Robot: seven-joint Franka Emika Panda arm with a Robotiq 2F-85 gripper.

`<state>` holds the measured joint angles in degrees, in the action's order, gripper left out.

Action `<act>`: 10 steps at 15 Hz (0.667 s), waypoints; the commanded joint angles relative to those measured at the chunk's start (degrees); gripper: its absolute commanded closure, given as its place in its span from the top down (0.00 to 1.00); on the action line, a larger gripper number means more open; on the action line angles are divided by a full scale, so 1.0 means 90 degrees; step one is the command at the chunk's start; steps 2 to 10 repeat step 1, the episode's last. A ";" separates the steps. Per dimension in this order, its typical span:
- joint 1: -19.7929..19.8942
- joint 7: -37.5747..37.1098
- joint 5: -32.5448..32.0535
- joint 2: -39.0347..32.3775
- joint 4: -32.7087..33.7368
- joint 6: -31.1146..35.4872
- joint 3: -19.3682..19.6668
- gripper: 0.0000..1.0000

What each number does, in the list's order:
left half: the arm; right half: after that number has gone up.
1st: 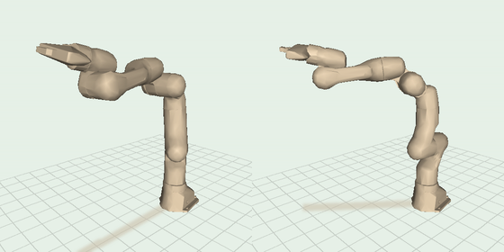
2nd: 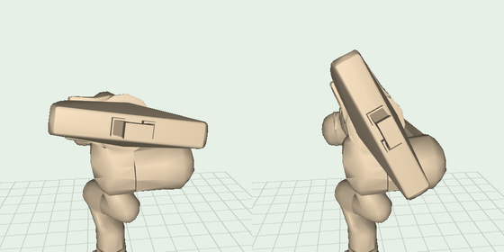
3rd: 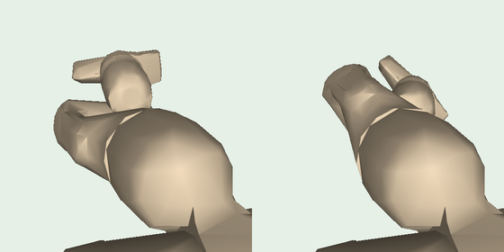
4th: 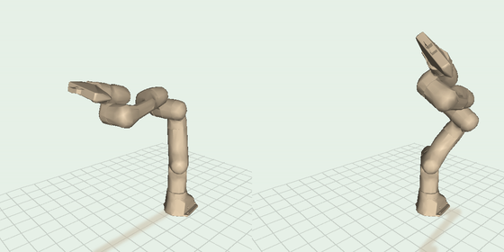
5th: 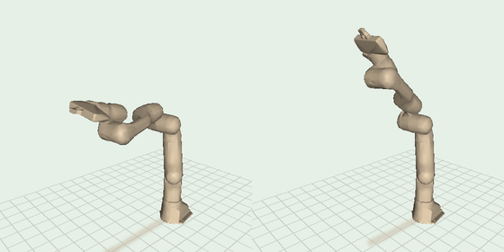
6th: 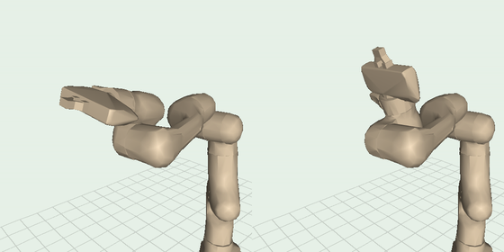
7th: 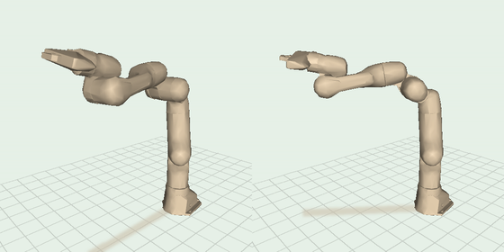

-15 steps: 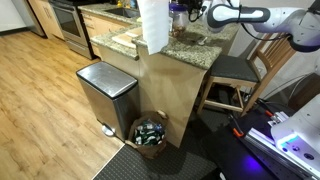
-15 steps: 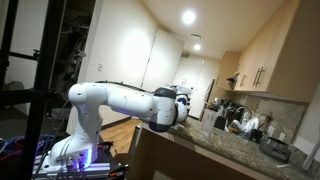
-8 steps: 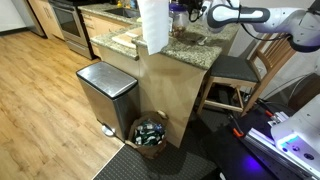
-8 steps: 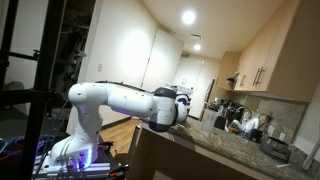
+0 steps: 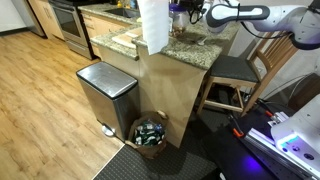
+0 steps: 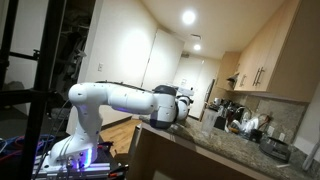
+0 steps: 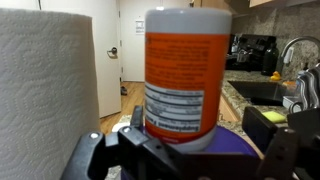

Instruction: Remove the white and orange bottle from the top of the container and place it on the countertop

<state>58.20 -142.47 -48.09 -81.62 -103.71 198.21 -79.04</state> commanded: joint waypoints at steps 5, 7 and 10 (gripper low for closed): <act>0.0000 0.0000 0.0000 0.0000 0.0000 0.0000 0.0000 1.00; 0.0000 0.0000 0.0000 0.0000 0.0000 0.0000 0.0000 1.00; 0.0000 0.0000 0.0000 0.0000 0.0000 0.0000 0.0000 1.00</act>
